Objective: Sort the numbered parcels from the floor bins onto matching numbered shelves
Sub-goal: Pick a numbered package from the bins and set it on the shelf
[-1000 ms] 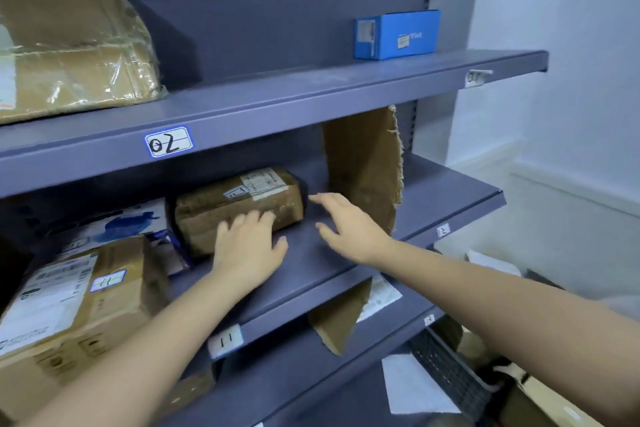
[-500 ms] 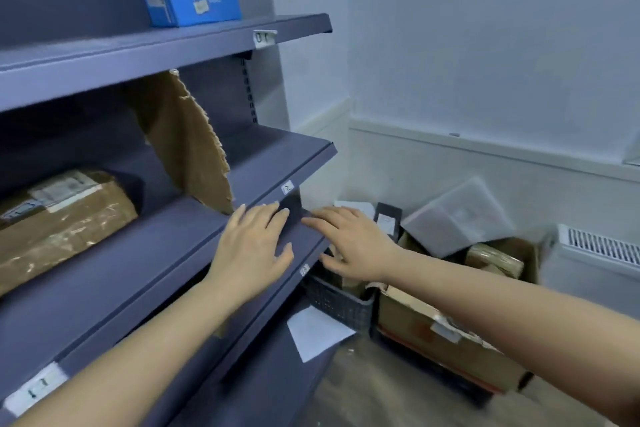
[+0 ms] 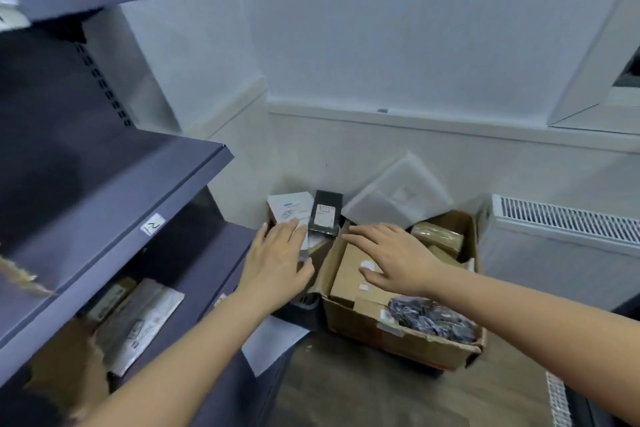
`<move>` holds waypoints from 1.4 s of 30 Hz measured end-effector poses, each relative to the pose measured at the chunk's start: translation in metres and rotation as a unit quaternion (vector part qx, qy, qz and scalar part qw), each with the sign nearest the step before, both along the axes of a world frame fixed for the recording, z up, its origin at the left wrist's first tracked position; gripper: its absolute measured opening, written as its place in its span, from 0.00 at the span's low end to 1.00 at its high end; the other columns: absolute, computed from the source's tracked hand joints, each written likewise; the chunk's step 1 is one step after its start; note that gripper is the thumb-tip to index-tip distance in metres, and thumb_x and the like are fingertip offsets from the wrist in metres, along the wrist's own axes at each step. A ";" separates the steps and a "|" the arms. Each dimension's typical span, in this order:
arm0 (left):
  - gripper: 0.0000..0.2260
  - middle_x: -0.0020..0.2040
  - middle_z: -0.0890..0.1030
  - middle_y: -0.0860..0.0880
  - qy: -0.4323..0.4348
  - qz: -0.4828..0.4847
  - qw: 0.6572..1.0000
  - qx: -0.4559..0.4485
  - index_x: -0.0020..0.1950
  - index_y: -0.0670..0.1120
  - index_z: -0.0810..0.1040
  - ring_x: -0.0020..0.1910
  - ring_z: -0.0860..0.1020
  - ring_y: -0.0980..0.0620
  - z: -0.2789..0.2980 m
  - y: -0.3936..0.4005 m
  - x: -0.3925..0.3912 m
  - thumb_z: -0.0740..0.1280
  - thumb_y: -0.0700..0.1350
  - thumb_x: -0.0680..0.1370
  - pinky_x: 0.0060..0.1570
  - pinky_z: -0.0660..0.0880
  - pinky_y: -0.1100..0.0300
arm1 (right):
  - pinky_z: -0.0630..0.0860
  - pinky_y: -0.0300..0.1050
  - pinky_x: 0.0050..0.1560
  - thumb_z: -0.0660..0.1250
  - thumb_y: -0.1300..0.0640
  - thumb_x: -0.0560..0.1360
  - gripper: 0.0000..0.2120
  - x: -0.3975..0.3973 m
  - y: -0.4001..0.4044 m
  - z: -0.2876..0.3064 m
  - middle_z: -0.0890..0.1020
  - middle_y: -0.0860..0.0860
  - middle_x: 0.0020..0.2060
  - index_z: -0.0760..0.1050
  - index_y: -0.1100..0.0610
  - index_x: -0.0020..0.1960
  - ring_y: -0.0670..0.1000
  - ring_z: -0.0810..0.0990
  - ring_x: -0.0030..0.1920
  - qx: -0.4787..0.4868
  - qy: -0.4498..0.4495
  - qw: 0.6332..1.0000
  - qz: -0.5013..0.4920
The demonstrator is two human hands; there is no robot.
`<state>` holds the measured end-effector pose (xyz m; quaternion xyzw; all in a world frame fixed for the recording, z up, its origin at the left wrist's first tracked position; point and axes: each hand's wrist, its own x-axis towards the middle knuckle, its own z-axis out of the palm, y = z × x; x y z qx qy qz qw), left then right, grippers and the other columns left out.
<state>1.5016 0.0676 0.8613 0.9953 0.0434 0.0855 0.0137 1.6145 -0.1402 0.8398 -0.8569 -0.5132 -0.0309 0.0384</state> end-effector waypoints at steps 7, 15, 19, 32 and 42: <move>0.25 0.74 0.68 0.47 0.024 0.013 0.999 -0.037 0.73 0.46 0.68 0.73 0.65 0.49 -0.038 -0.024 0.090 0.60 0.52 0.78 0.74 0.53 0.50 | 0.69 0.52 0.66 0.63 0.47 0.76 0.29 0.084 -0.043 -0.032 0.72 0.54 0.70 0.66 0.55 0.74 0.56 0.73 0.67 -0.025 0.046 0.998 -0.043; 0.26 0.76 0.63 0.50 0.131 0.007 0.990 -0.060 0.76 0.48 0.61 0.75 0.60 0.52 -0.091 -0.021 0.150 0.58 0.54 0.80 0.75 0.50 0.52 | 0.66 0.48 0.67 0.63 0.47 0.77 0.30 0.151 -0.033 -0.080 0.68 0.53 0.72 0.62 0.53 0.76 0.55 0.70 0.69 -0.033 0.111 0.990 -0.079; 0.25 0.76 0.63 0.50 0.160 0.002 0.985 -0.063 0.75 0.49 0.62 0.74 0.60 0.52 -0.114 0.006 0.187 0.58 0.54 0.80 0.75 0.51 0.51 | 0.62 0.48 0.70 0.61 0.45 0.78 0.31 0.184 -0.003 -0.108 0.65 0.51 0.74 0.58 0.52 0.77 0.53 0.65 0.73 -0.053 0.142 0.984 -0.098; 0.25 0.63 0.77 0.48 0.230 0.028 0.969 -0.086 0.65 0.45 0.74 0.62 0.74 0.46 -0.216 0.121 0.310 0.55 0.56 0.74 0.64 0.65 0.50 | 0.63 0.47 0.68 0.60 0.47 0.79 0.30 0.302 0.104 -0.203 0.62 0.50 0.75 0.55 0.51 0.78 0.53 0.64 0.72 -0.107 0.229 0.957 -0.139; 0.24 0.71 0.70 0.46 0.263 0.088 0.957 -0.080 0.72 0.45 0.66 0.69 0.67 0.45 -0.323 0.172 0.399 0.59 0.56 0.80 0.66 0.62 0.50 | 0.69 0.51 0.62 0.62 0.43 0.79 0.31 0.371 0.170 -0.315 0.72 0.56 0.68 0.59 0.56 0.76 0.58 0.68 0.67 -0.091 0.319 0.925 -0.184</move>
